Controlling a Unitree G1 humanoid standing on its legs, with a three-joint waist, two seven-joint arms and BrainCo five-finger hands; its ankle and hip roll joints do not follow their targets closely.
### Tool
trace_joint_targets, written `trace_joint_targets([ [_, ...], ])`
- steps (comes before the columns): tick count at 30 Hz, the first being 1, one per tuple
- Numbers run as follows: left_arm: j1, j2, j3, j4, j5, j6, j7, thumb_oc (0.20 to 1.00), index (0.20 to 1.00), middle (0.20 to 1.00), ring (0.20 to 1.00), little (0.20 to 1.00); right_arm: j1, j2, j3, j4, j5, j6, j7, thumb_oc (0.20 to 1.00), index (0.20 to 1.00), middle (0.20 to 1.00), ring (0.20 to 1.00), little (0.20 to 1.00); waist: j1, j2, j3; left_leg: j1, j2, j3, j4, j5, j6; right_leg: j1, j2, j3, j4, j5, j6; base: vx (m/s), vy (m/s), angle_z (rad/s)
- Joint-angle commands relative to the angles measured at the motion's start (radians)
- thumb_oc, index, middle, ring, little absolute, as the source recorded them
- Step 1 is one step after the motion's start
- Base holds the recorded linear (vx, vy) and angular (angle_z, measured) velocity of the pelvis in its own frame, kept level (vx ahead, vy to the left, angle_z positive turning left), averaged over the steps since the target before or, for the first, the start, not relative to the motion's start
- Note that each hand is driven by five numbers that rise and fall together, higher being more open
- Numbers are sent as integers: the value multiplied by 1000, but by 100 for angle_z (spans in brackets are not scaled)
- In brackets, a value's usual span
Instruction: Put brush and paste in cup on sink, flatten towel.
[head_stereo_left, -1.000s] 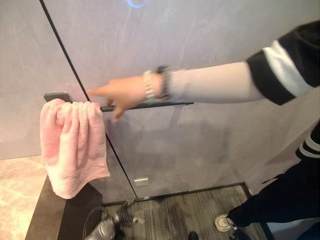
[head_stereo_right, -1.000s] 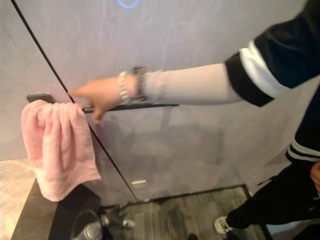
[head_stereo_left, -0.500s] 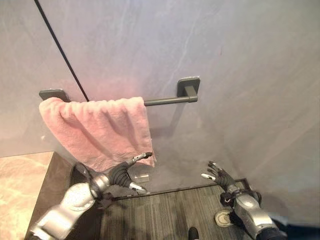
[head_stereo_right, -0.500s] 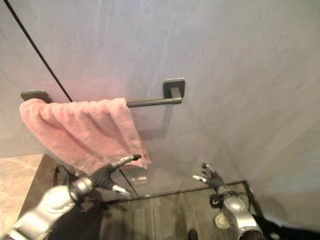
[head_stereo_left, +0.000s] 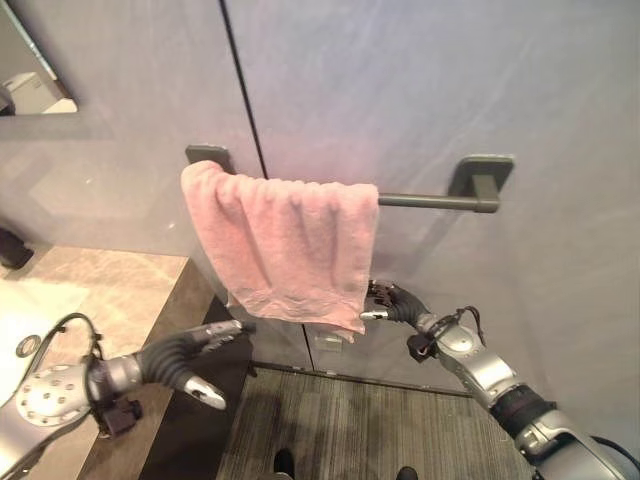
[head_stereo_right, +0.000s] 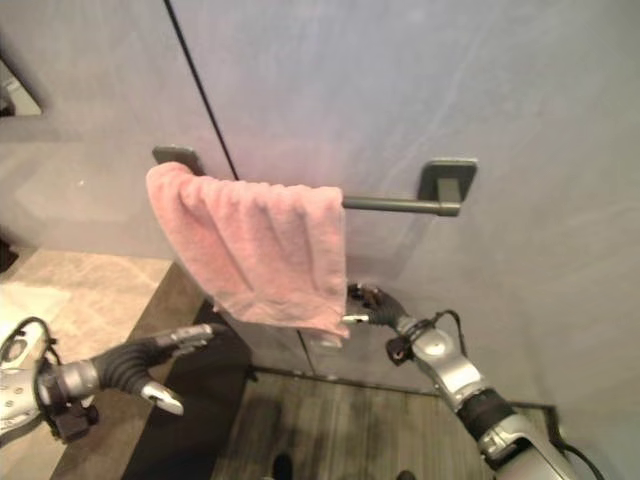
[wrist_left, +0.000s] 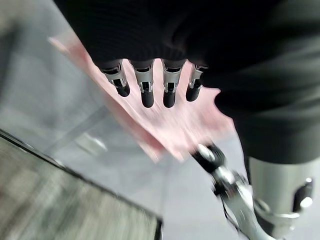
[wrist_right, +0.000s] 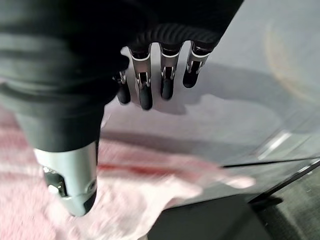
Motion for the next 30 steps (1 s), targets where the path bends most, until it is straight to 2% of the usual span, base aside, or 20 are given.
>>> trace_joint_targets([
  [1,-20,16,129,109,40,-55,95,1000,1000,1000,1000,1000,-101,15,-18,-73,10,-52,-34,1000,1000,1000,1000,1000,12,-58,-3,-59,0,-48,6,14,-13,-12,-124,-41,1,75,92,0,17,16],
  [4,-40,20,161,148,71,-75,123,1000,1000,1000,1000,1000,-100,12,-25,-89,28,-56,-31,1000,1000,1000,1000,1000,17,-63,-3,-70,-4,-57,6,13,-11,-16,-129,-47,1,77,95,5,14,21],
  [8,-122,35,142,239,97,-85,145,1000,1000,1000,1000,1000,-105,11,-8,-119,48,-49,-23,1000,1000,1000,1000,1000,12,-76,0,-74,-8,-54,6,9,-8,-24,-131,-42,1,82,97,18,17,4],
  [12,-289,38,21,306,122,-93,168,1000,1000,1000,1000,1000,-127,25,10,-112,53,-45,-34,1000,1000,1000,1000,1000,7,-83,5,-75,-8,-46,6,6,-6,-33,-131,-32,1,85,96,9,25,-2],
  [13,-367,42,-38,340,159,-95,185,1000,1000,1000,1000,1000,-134,35,27,-124,69,-42,-34,1000,1000,1000,1000,1000,-10,-89,11,-79,-8,-41,6,5,-5,-44,-129,-25,1,89,95,7,20,-5],
  [14,-395,41,-65,347,160,-96,186,1000,1000,1000,1000,1000,-131,31,22,-124,70,-42,-34,580,580,580,580,580,-3,-88,11,-79,-8,-40,6,5,-5,-45,-129,-24,1,89,95,-1,25,-7],
  [15,-470,54,-130,341,203,-95,196,1000,1000,1000,1000,1000,-133,33,24,-128,75,-38,-39,507,507,507,507,507,-10,-92,18,-84,-6,-36,6,5,-5,-57,-126,-16,1,93,95,-5,21,-6],
  [18,-572,70,-213,344,235,-100,193,1000,1000,1000,1000,1000,-150,20,43,-153,72,-31,-28,454,454,454,454,454,-38,-106,27,-86,6,-7,6,2,-5,-94,-114,22,1,101,95,15,38,-30],
  [19,-577,70,-219,345,235,-101,193,1000,1000,1000,1000,1000,-150,20,42,-153,72,-31,-28,479,479,479,479,479,-37,-106,27,-86,6,-7,6,2,-5,-94,-114,22,1,101,95,1,49,-50],
  [20,-678,56,-311,422,274,-98,206,1000,1000,1000,1000,1000,-167,19,64,-183,83,-28,-22,533,533,533,533,533,-62,-114,39,-91,13,5,6,2,-5,-115,-105,40,1,104,94,-6,31,-21],
  [21,-692,55,-325,426,274,-99,207,1000,1000,1000,1000,1000,-165,18,62,-184,83,-28,-22,533,533,533,533,533,-58,-114,39,-92,13,5,6,2,-5,-116,-104,41,1,104,94,-16,36,-17],
  [22,-731,36,-360,462,271,-99,213,1000,1000,1000,1000,1000,-179,17,76,-191,89,-30,-23,473,473,473,473,473,-70,-118,44,-96,17,8,6,3,-6,-127,-102,46,1,106,94,-19,9,-5],
  [23,-784,13,-407,502,272,-99,219,1000,1000,1000,1000,1000,-186,13,81,-198,94,-29,-26,451,451,451,451,451,-75,-120,48,-101,19,10,6,5,-7,-135,-99,50,1,106,93,-35,8,-24],
  [24,-831,-8,-448,531,272,-98,223,1000,1000,1000,1000,1000,-194,9,82,-209,98,-28,-32,507,507,507,507,507,-79,-124,53,-109,21,12,6,6,-7,-144,-96,54,1,108,92,-28,10,-31],
  [25,-860,-27,-473,558,275,-97,227,1000,1000,1000,1000,1000,-202,8,87,-213,99,-29,-34,507,507,507,507,507,-85,-125,57,-114,24,13,6,8,-8,-153,-95,57,1,110,92,-24,9,-28],
  [26,-905,-52,-512,591,284,-92,235,1000,1000,1000,1000,1000,-211,10,92,-216,100,-30,-41,555,555,555,555,555,-90,-127,59,-122,26,13,6,10,-8,-160,-92,61,1,111,90,-21,10,-11],
  [27,-980,-87,-579,637,295,-91,246,1000,1000,1000,1000,1000,-230,16,101,-212,104,-31,-47,413,413,413,413,413,-95,-129,64,-130,28,13,6,12,-9,-170,-89,65,1,113,89,-17,6,-6],
  [28,-1012,-117,-606,666,288,-83,247,520,520,520,520,520,-242,28,107,-206,107,-32,-54,200,200,200,200,200,-98,-131,66,-136,30,14,6,14,-10,-176,-87,67,1,113,89,0,0,0],
  [29,-1051,-165,-638,710,268,-75,246,200,200,200,200,200,-266,54,125,-190,111,-30,-63,200,200,200,200,200,-105,-131,68,-138,32,16,6,14,-10,-184,-84,73,1,114,88,22,11,4],
  [30,-1064,-192,-655,719,240,-69,247,200,200,200,200,200,-280,64,134,-177,110,-29,-68,200,200,200,200,200,-106,-130,70,-135,35,15,6,13,-11,-182,-82,76,1,112,87,0,0,0],
])
